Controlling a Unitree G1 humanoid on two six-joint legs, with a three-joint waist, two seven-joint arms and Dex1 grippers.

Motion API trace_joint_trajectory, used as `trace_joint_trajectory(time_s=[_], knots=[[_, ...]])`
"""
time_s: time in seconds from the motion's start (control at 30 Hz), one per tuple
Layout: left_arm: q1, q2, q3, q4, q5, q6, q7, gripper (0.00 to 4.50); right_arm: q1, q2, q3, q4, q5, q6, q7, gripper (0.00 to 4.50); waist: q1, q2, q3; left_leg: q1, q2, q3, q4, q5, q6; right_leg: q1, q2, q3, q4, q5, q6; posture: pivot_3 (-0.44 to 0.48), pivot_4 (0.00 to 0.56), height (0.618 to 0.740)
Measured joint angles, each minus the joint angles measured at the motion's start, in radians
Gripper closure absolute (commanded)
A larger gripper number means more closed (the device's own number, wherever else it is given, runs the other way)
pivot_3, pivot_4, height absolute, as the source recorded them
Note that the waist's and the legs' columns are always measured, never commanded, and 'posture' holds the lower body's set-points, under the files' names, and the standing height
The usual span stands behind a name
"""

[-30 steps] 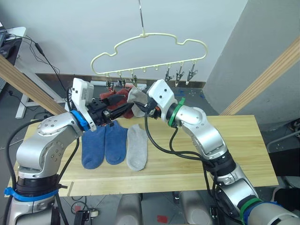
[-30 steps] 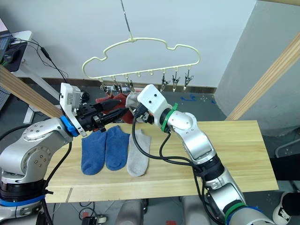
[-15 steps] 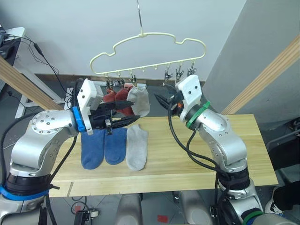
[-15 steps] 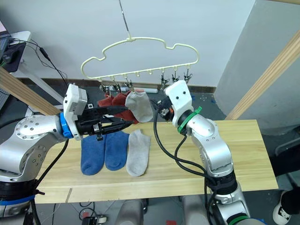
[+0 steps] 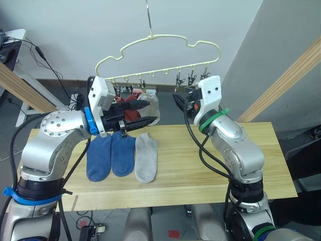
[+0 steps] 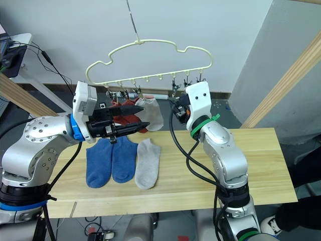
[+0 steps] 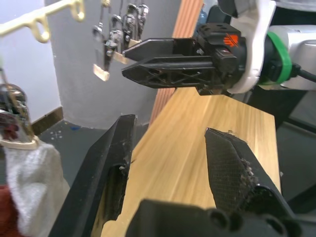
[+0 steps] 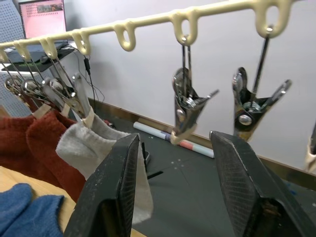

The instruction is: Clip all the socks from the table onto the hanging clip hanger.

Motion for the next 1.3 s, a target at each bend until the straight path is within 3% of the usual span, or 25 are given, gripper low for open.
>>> trace_joint_trajectory(time_s=[0.5, 0.93, 1.03, 1.2, 1.3], knots=[[-0.005, -0.010, 0.000, 0.007, 0.008, -0.001, 0.008, 2.01, -0.129, -0.021, 0.000, 0.181, 0.015, -0.093, -0.012, 2.15, 0.000, 0.000, 0.000, 0.000, 0.000, 0.000, 0.000, 0.000, 0.000, 0.000, 0.000, -0.001, 0.000, 0.003, -0.005, -0.025, 0.304, 0.735], [-0.004, -0.016, 0.000, 0.007, 0.009, -0.001, 0.012, 2.01, -0.160, -0.013, -0.007, 0.215, 0.025, -0.130, -0.012, 2.15, 0.000, 0.000, 0.000, 0.000, 0.000, -0.001, 0.000, 0.000, 0.000, 0.000, 0.000, -0.001, 0.001, 0.003, -0.005, -0.027, 0.303, 0.735], [0.000, -0.021, 0.000, 0.007, 0.011, -0.001, 0.015, 2.01, -0.160, -0.003, -0.018, 0.215, 0.037, -0.130, -0.013, 2.68, 0.000, 0.000, 0.000, 0.000, 0.000, -0.001, 0.000, 0.000, 0.000, 0.000, 0.000, -0.001, 0.001, 0.003, -0.005, -0.027, 0.305, 0.735], [0.009, -0.033, 0.000, 0.007, 0.020, -0.004, 0.033, 2.01, -0.167, 0.007, -0.030, 0.219, 0.052, -0.130, -0.016, 4.18, 0.000, 0.000, 0.000, 0.000, 0.000, -0.001, 0.001, 0.000, 0.000, 0.000, 0.000, -0.001, 0.002, 0.003, -0.006, -0.026, 0.306, 0.735], [0.034, -0.039, 0.000, 0.004, 0.048, -0.007, 0.063, 2.01, -0.173, 0.008, -0.038, 0.224, 0.057, -0.130, -0.019, 4.49, 0.000, 0.000, 0.000, 0.000, 0.000, -0.001, 0.001, 0.000, 0.000, 0.000, 0.000, -0.001, 0.002, 0.003, -0.006, -0.026, 0.307, 0.735]])
